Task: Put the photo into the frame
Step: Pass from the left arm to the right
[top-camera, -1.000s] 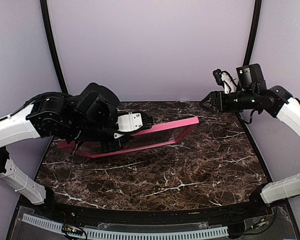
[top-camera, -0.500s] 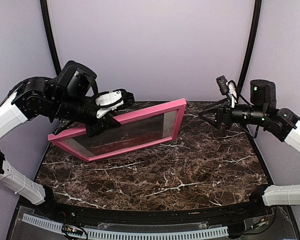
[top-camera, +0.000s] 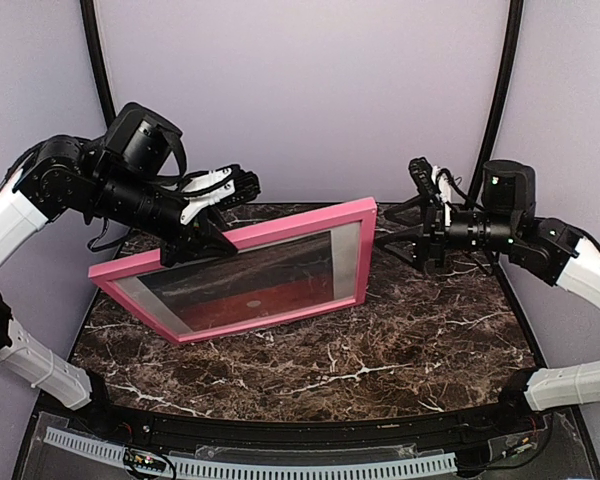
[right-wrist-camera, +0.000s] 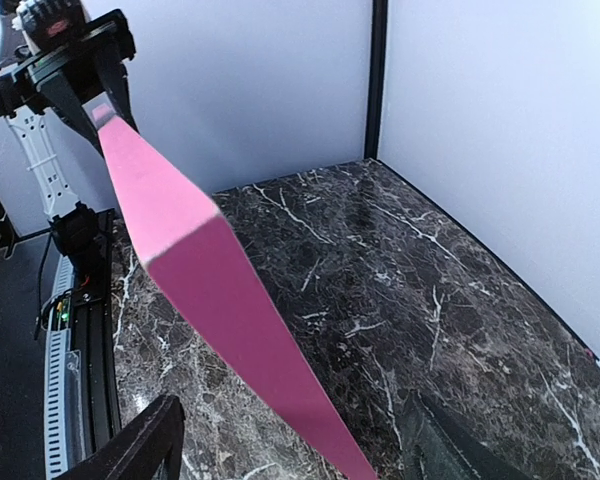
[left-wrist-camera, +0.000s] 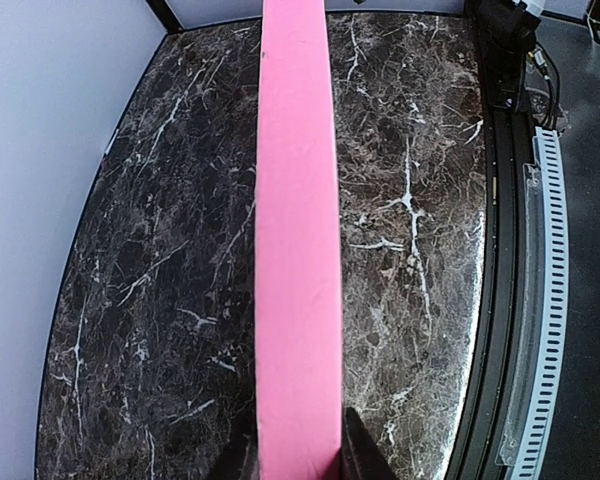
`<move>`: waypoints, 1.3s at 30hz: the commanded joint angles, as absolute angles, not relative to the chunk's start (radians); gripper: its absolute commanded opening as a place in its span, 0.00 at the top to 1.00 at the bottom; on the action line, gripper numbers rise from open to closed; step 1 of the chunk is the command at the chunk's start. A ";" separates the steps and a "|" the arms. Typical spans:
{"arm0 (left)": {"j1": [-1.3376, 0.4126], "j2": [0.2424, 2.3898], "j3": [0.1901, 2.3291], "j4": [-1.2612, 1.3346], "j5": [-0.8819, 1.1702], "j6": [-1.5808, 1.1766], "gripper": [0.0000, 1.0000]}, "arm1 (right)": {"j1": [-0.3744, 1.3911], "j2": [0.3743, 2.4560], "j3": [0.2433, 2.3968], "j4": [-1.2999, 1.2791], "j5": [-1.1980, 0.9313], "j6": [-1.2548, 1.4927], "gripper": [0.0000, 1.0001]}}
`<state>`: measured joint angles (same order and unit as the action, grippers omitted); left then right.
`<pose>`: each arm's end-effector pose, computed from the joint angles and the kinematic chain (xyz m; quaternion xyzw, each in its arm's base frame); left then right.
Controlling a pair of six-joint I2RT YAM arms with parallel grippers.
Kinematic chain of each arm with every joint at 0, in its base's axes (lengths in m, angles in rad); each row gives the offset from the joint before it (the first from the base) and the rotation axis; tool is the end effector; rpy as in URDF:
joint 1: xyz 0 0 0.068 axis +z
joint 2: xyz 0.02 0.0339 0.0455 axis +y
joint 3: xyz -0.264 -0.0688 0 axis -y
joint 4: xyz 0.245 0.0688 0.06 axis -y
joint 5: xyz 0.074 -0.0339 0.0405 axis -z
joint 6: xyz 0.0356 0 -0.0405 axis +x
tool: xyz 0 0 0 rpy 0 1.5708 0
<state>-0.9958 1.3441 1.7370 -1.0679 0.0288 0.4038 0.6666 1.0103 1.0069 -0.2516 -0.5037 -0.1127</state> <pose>0.1349 -0.2100 0.4515 0.5852 0.6854 -0.1387 0.4104 0.1675 0.1536 0.3697 -0.4320 0.6510 0.3516 0.5157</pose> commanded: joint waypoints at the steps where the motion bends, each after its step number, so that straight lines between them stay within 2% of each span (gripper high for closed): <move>1: -0.985 1.337 1.811 -0.994 0.100 0.407 1.00 | 0.713 1.027 1.031 -0.190 -0.555 -0.202 0.27; 8: -0.979 1.370 1.812 -1.001 0.171 0.403 1.00 | 0.753 1.072 1.063 -0.240 -0.573 -0.260 0.42; 11: -0.974 1.378 1.811 -1.002 0.204 0.403 1.00 | 0.764 1.080 1.066 -0.255 -0.579 -0.286 0.51; 15: -0.970 1.389 1.812 -1.005 0.219 0.403 1.00 | 0.768 1.083 1.070 -0.273 -0.578 -0.305 0.68; 22: -0.960 1.384 1.797 -1.001 0.233 0.403 1.00 | 0.767 1.046 1.057 -0.290 -0.574 -0.326 0.78; 28: -0.956 1.391 1.763 -0.981 0.229 0.390 1.00 | 0.767 1.024 1.033 -0.290 -0.577 -0.327 0.96; 29: -0.956 1.396 1.756 -0.979 0.228 0.387 0.98 | 0.767 1.022 1.027 -0.290 -0.575 -0.325 1.00; 39: -0.956 1.395 1.703 -0.919 0.212 0.372 0.62 | 0.768 1.014 1.010 -0.303 -0.563 -0.309 1.00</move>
<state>-0.9638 1.4109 1.7245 -1.0130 0.2230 0.4000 0.7593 1.0374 1.0195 -0.3450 -0.5606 -0.3195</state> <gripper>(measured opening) 0.319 0.252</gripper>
